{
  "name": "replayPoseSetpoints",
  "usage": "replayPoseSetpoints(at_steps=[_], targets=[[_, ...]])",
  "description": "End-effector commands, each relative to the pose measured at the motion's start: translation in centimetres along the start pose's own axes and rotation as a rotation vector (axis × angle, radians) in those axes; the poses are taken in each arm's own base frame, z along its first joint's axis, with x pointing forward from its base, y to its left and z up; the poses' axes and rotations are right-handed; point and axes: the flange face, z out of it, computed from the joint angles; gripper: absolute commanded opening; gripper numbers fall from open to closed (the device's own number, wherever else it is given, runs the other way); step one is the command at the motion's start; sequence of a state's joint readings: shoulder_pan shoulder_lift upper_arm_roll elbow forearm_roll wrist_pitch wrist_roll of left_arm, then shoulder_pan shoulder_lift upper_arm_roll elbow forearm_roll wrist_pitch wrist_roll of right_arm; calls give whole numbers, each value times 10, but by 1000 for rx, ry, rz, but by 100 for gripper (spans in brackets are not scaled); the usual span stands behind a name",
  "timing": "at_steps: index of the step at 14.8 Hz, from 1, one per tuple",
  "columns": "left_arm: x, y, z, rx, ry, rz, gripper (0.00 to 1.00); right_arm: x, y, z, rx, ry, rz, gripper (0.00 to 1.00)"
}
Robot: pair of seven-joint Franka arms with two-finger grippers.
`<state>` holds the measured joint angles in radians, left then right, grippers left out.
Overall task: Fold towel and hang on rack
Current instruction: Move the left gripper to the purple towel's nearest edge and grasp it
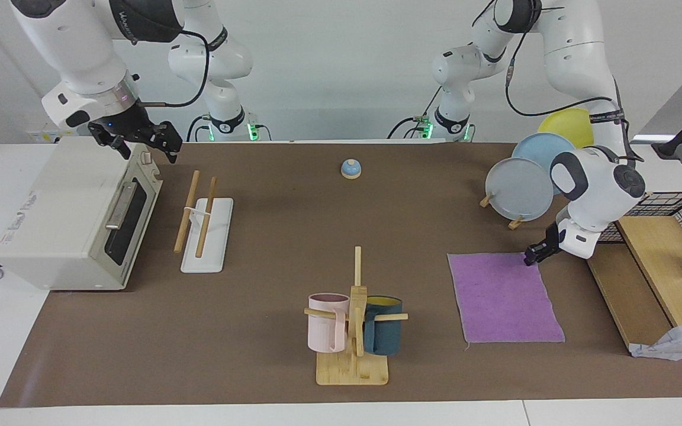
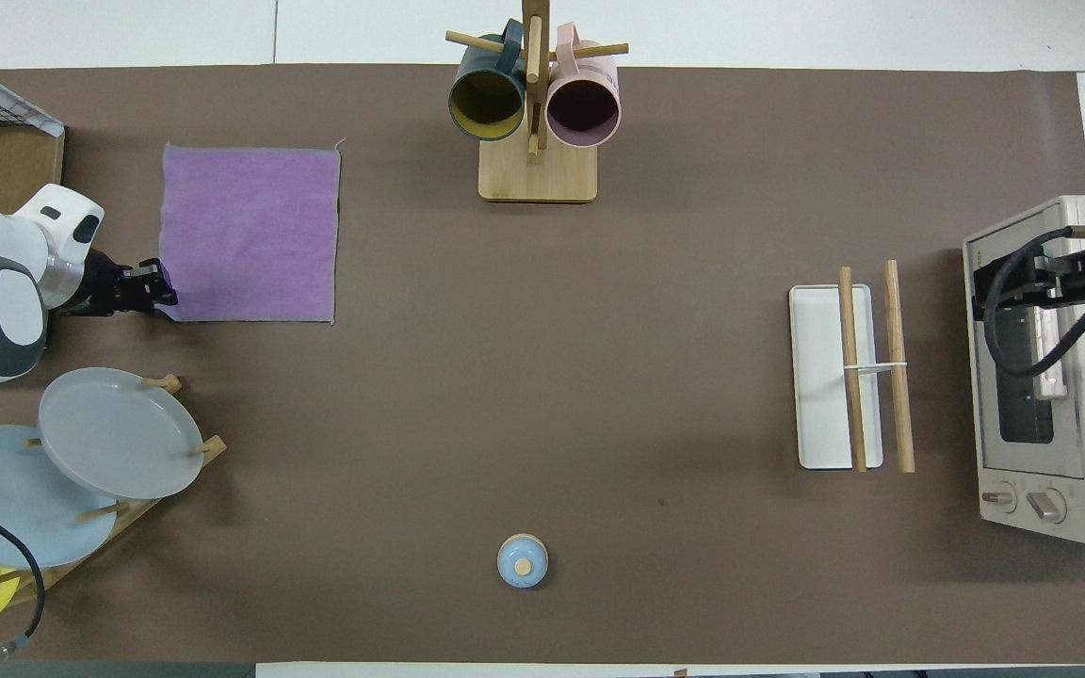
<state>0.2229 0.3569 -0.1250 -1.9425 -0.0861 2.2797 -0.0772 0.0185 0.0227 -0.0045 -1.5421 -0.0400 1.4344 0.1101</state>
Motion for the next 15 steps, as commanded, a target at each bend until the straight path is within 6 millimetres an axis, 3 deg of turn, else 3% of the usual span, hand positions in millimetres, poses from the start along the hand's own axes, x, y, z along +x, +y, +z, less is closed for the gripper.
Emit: replayPoseSetpoints(at_steps=[1, 4, 12, 15], targets=[[3, -2, 2, -21, 5, 16, 13, -4, 4, -2, 24, -6, -16, 100], [1, 3, 4, -21, -5, 22, 0, -4, 3, -3, 24, -4, -18, 100], [4, 10, -4, -15, -7, 44, 0, -4, 4, -2, 24, -4, -16, 100], [9, 13, -19, -13, -5, 136, 0, -4, 4, -2, 24, -4, -16, 100]])
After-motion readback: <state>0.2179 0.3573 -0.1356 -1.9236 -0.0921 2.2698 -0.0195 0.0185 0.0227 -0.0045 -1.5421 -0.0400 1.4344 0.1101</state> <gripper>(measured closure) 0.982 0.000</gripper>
